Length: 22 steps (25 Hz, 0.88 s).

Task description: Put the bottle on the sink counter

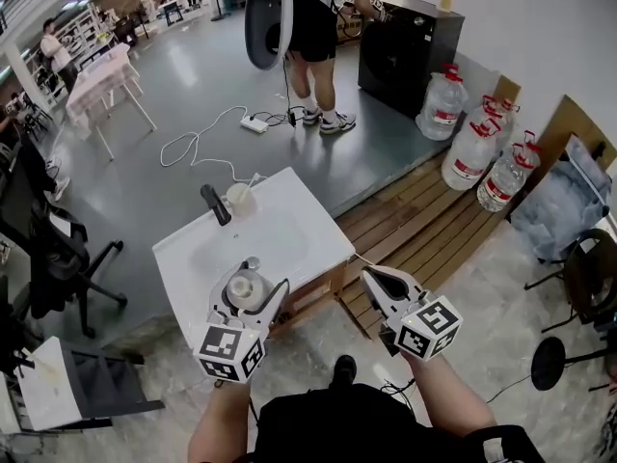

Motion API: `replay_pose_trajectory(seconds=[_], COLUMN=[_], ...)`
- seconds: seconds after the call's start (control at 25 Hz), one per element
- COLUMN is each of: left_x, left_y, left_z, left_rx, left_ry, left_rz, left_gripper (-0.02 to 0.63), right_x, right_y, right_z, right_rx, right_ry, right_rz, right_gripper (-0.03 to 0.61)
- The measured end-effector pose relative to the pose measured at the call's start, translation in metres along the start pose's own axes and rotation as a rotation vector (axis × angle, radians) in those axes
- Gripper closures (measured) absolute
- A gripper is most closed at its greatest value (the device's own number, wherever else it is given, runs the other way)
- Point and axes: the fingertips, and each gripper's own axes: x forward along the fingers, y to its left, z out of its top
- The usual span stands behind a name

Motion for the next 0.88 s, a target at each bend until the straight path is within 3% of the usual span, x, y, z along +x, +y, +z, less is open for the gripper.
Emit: replay_pose_trajectory(seconds=[0.28,0.88], left_x=[0.036,0.076], left_y=[0.008,0.064], left_z=[0.001,-0.009], left_rx=[0.011,0.026], left_ry=[0.025,0.023], left_rz=[-0.012,-0.113], left_gripper=[0.272,0.272], right_x=[0.030,0.090], right_y=[-0.019,-0.041], right_z=[-0.009,0.005], right_rx=[0.005,-0.029], right_ry=[0.046,0.069], right_rz=[0.022,-0.104], right_gripper=[0.565,0.565])
